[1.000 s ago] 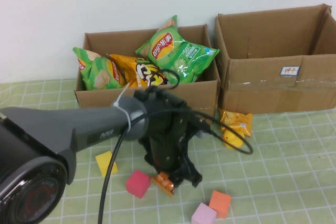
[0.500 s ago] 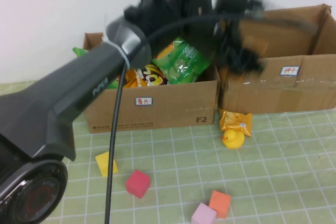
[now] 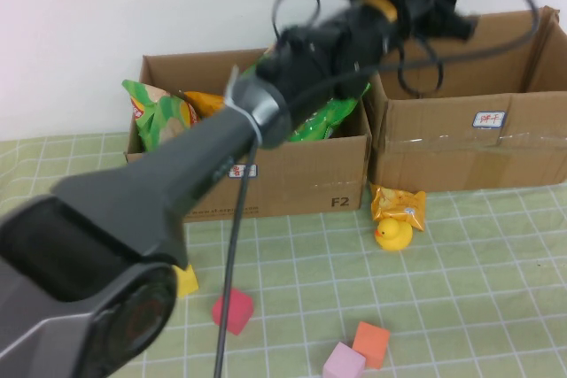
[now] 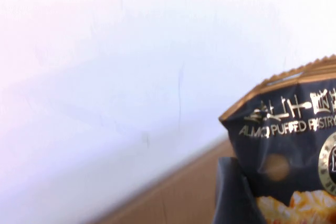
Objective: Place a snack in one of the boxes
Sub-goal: Place the biscuit in the biscuit box, then pick up the biscuit
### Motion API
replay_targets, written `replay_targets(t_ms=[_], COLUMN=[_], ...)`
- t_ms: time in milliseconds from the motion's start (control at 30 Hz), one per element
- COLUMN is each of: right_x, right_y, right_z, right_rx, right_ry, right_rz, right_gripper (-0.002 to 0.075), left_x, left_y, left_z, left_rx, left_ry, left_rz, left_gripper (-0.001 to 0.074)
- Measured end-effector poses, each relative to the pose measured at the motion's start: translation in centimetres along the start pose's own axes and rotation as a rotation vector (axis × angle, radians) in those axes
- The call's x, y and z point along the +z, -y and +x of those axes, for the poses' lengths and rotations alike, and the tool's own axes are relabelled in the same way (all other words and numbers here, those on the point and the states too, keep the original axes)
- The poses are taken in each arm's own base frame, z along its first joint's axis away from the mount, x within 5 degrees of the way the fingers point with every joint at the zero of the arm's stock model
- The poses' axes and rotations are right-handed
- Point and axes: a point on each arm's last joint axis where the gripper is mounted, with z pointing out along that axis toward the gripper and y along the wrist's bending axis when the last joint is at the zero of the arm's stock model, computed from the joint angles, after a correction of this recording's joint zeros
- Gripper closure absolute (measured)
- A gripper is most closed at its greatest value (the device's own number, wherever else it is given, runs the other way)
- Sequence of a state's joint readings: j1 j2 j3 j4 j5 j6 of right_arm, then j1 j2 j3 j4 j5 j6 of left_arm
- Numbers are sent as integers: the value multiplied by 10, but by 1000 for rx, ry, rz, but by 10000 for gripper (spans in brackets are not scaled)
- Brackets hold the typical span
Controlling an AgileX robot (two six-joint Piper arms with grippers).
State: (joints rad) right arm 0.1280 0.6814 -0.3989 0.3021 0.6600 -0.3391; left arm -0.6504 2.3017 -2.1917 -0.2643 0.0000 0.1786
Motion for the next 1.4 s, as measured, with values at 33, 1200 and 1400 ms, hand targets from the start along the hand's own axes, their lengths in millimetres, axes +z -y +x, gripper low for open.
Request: replay_targets(t_ms=[33, 1200, 1400], right_x=[0, 0, 0], right_y=[0, 0, 0], right_z=[0, -3, -5], right_rx=[0, -28, -19], right_ry=[-1, 33, 54], right_rz=[0, -4, 2], right_gripper=[728, 728, 728], left_x=[4, -217, -263], left_y=[-1, -18, -17], left_z=[10, -211, -224], left_rx=[9, 262, 244], left_ry=[-18, -417, -425], left_rz=[-1, -360, -366], left_gripper=[388, 728, 709])
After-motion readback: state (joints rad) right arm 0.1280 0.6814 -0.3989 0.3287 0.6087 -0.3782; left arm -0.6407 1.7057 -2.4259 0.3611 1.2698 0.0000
